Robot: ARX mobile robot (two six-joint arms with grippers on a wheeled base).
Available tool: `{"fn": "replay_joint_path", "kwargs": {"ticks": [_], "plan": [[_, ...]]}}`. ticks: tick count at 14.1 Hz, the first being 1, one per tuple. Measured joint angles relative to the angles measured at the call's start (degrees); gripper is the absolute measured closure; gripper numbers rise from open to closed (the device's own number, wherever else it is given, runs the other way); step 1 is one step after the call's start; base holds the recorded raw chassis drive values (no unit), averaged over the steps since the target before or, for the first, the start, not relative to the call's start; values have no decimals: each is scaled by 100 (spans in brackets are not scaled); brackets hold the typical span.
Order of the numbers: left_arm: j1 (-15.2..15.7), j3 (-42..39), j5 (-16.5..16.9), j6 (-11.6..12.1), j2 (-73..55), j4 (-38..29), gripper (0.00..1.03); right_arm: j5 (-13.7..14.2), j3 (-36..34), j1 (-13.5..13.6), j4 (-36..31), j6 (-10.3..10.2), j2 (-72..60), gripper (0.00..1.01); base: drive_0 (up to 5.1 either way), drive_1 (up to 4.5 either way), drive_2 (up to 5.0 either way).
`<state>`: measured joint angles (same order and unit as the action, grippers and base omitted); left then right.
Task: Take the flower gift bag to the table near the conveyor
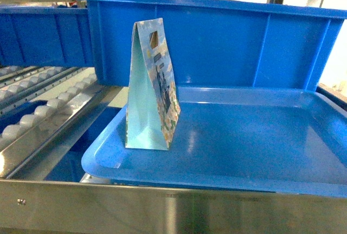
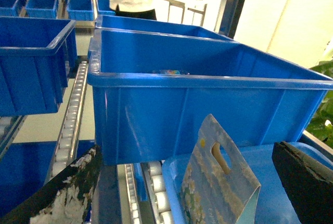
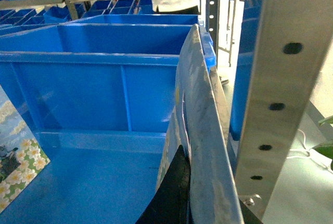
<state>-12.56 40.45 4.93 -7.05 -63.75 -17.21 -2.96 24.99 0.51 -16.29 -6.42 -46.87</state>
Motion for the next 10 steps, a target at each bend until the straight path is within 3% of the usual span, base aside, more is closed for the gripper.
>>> {"fn": "replay_joint_path", "kwargs": {"ticks": [5, 10], "plan": [[0, 0, 0, 0, 0, 2, 5, -962, -372, -776, 1215, 105, 1867, 99, 0, 0, 0], [-15, 0, -17, 4, -9, -4, 5, -992, -420, -782, 1495, 197, 2245, 99, 0, 0, 0]]}}
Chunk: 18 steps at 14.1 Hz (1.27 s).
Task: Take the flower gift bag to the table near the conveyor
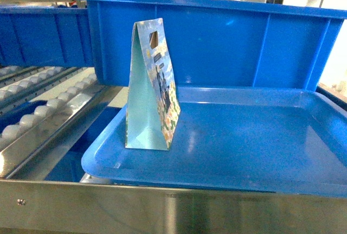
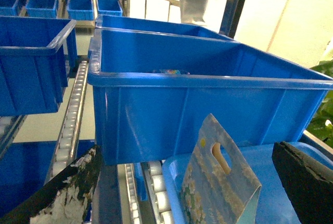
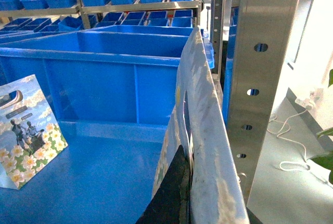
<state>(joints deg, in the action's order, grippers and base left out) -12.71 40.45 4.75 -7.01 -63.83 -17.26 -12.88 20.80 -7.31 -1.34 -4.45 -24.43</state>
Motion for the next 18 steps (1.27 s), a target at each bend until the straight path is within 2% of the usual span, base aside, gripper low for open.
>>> {"fn": "replay_joint_path", "kwargs": {"ticks": [1, 3, 6, 9, 11, 13, 16, 18], "plan": [[-162, 17, -181, 9, -61, 9, 5, 0, 0, 0, -2, 0, 0, 99, 0, 0, 0], [-570, 48, -247, 17, -348, 37, 5, -4, 0, 0, -7, 2, 2, 99, 0, 0, 0], [-927, 186, -485, 155, -782, -162, 5, -2, 0, 0, -7, 2, 4, 99, 0, 0, 0], [-1088, 378, -883, 293, -1416, -402, 5, -4, 0, 0, -7, 0, 4, 99, 0, 0, 0], [-1211, 575, -931, 450, -1781, -463, 5, -4, 0, 0, -4, 0, 2, 99, 0, 0, 0], [-1270, 682, -986, 466, -2048, -426, 5, -4, 0, 0, -4, 2, 2, 99, 0, 0, 0], [-1233, 682, -1318, 479, -2476, -479, 5, -4, 0, 0, -4, 2, 2, 99, 0, 0, 0], [-1202, 682, -1355, 479, -2660, -575, 5, -13, 0, 0, -4, 2, 2, 99, 0, 0, 0]]}}
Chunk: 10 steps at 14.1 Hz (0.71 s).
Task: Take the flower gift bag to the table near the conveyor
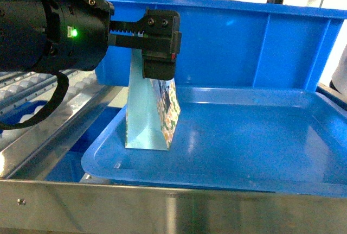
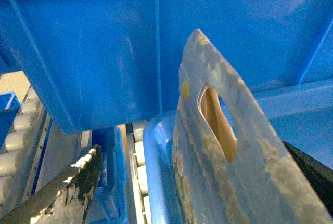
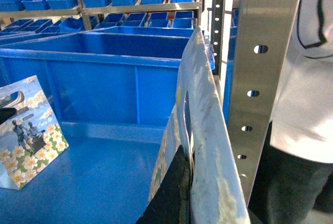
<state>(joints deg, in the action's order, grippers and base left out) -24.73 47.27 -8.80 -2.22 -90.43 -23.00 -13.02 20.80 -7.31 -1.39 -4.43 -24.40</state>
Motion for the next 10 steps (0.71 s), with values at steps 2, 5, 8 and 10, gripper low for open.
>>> {"fn": "replay_joint_path", "kwargs": {"ticks": [2, 5, 8, 10], "plan": [[-28, 85, -17, 2, -140, -26, 5, 2, 0, 0, 2, 0, 0, 99, 0, 0, 0], [-125, 332, -2, -37, -424, 66, 7, 2, 0, 0, -9, -2, 2, 99, 0, 0, 0], [-118, 315, -20, -37, -472, -55, 57, 2, 0, 0, 0, 0, 0, 99, 0, 0, 0], [-76, 254, -26, -37, -470, -118, 78, 2, 0, 0, 0, 0, 0, 99, 0, 0, 0]]}}
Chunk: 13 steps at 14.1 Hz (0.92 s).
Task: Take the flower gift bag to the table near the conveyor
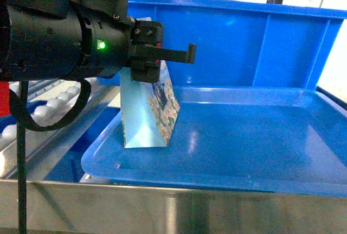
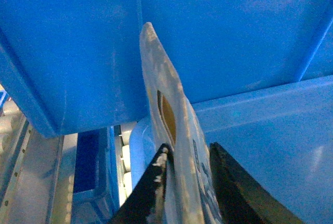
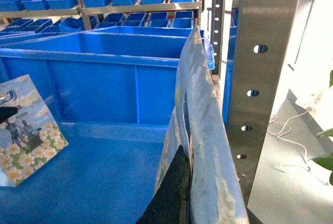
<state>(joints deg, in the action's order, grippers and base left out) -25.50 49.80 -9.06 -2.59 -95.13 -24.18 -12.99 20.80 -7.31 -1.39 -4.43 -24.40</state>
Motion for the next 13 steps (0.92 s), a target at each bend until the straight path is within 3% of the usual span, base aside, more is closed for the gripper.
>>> {"fn": "replay_joint_path", "kwargs": {"ticks": [2, 3, 8, 13], "plan": [[44, -68, -13, -9, 24, -15, 98, 0, 0, 0, 0, 0, 0, 99, 0, 0, 0], [66, -107, 33, -39, 50, -35, 101, 0, 0, 0, 0, 0, 0, 99, 0, 0, 0], [140, -452, -33, 0, 295, -424, 101, 0, 0, 0, 0, 0, 0, 99, 0, 0, 0], [286, -459, 197, 48, 1200, -240, 101, 0, 0, 0, -2, 0, 2, 99, 0, 0, 0]]}}
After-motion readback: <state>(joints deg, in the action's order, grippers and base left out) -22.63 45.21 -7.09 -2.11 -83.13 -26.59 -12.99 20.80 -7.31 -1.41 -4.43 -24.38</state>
